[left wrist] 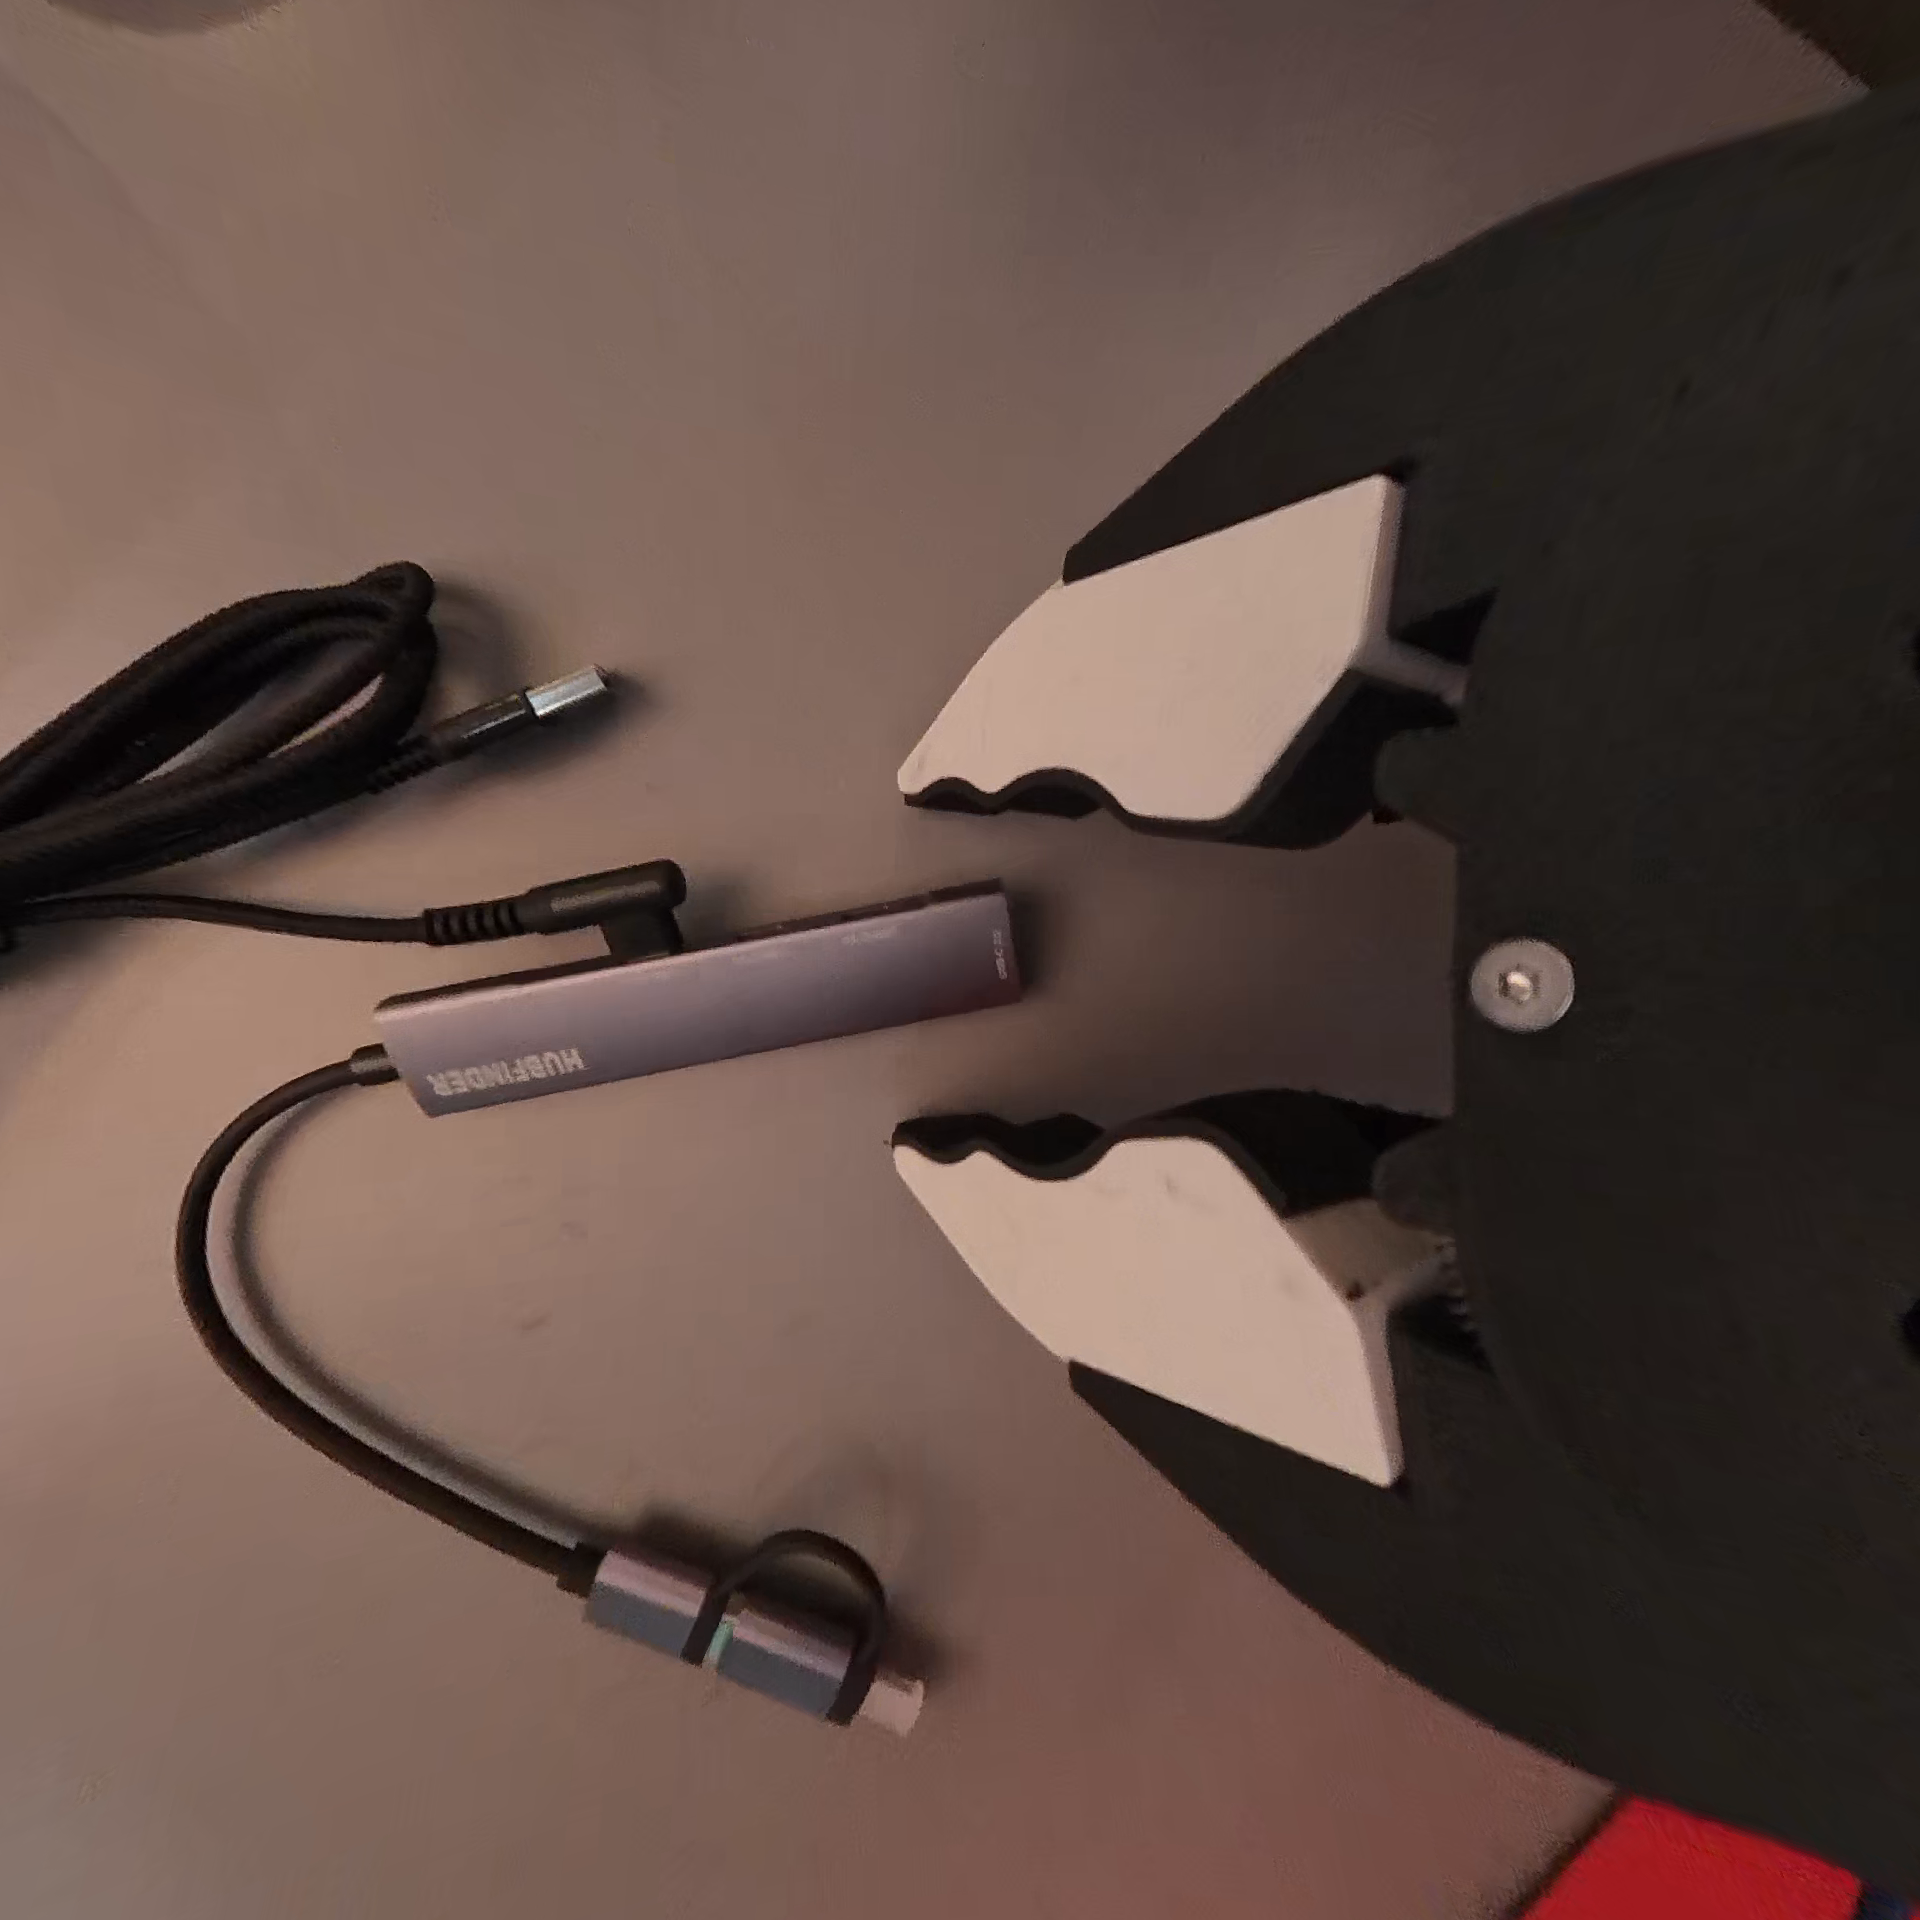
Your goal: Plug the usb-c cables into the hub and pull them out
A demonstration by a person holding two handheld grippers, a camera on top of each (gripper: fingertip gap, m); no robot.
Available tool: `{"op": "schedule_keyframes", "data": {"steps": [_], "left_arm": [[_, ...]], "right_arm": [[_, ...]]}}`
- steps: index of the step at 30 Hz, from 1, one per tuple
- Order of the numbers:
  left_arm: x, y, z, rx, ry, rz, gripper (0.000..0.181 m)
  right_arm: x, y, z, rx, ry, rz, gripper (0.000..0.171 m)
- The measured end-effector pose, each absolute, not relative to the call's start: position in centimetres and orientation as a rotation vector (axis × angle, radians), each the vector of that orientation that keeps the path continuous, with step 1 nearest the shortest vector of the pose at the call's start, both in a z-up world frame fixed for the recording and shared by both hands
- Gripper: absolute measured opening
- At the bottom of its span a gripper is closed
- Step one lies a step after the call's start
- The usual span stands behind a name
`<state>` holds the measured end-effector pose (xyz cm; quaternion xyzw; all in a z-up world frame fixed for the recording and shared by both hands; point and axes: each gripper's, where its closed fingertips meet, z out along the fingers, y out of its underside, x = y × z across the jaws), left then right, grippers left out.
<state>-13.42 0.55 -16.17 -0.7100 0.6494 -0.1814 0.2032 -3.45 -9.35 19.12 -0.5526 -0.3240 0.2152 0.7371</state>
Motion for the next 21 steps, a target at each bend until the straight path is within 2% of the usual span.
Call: {"op": "schedule_keyframes", "data": {"steps": [3,11,16,21], "left_arm": [[-13.5,0.9,-16.0,-1.944,1.750,-0.540,0.037],[-13.7,2.1,-15.1,-1.629,1.677,-0.354,0.038],[-13.8,1.7,-14.8,-1.549,1.684,-0.307,0.029],[-13.9,1.8,-14.4,-1.377,1.729,-0.103,0.035]], "right_arm": [[-3.6,-9.2,19.0,-1.219,-0.715,0.472,0.009],[-4.1,-8.7,18.6,-1.236,-0.730,0.469,0.008],[-4.5,-8.5,18.4,-1.245,-0.739,0.463,0.009],[-4.9,-8.4,18.2,-1.254,-0.749,0.464,0.009]]}}
